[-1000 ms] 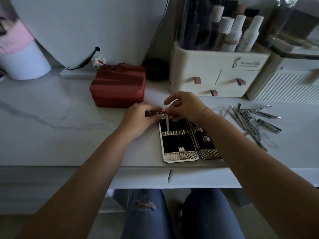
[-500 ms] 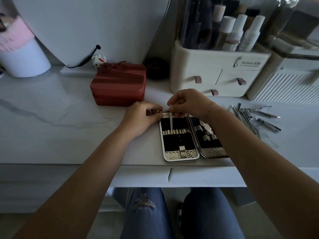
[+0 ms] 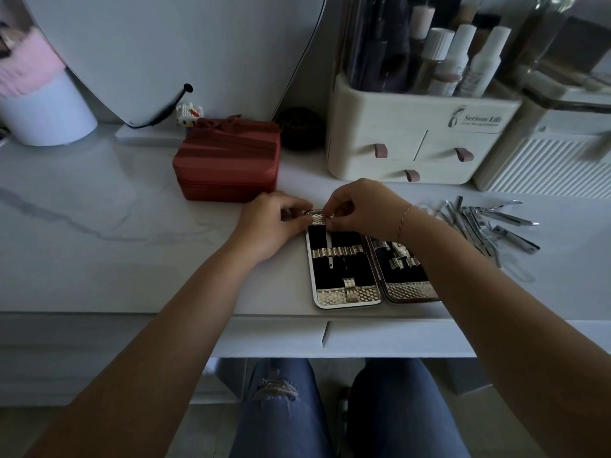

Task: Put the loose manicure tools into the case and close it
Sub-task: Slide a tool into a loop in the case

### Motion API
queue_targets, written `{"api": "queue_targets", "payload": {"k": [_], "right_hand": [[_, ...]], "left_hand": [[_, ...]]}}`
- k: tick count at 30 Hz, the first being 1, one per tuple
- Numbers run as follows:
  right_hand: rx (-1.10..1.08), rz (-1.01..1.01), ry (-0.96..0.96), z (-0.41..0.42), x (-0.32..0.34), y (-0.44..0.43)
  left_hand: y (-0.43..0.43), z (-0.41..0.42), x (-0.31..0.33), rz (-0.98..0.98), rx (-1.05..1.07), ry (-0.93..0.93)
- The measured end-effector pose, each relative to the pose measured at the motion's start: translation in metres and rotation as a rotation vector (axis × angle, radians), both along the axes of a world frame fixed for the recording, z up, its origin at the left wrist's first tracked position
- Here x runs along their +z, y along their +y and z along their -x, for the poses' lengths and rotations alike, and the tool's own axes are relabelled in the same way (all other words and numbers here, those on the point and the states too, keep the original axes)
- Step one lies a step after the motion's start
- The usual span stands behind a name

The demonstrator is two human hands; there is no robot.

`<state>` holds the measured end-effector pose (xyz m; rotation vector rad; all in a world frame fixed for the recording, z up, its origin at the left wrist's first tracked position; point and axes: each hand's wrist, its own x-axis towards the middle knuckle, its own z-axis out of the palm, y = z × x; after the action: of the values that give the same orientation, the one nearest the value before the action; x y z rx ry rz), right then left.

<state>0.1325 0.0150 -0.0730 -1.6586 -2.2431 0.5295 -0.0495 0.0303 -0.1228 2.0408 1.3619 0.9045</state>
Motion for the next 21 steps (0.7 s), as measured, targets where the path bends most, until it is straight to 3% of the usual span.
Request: {"api": "queue_targets", "payload": {"k": [11,14,21], "right_hand": [[0.008,-0.065,0.027,0.0,-0.008,-0.011],[-0.143,-0.167,0.147,-0.015,-0.006,-0.017],[-0.678,-0.306,0.05,-0.116,-0.011,-0.04]], "left_hand": [[0.002,0.0,-0.003,-0.012,0.003,-0.002],[0.002,0.001,-0.004,-0.023,-0.007,0.005],[0.004,0.002,-0.006,-0.019,-0.029,-0.013]]}}
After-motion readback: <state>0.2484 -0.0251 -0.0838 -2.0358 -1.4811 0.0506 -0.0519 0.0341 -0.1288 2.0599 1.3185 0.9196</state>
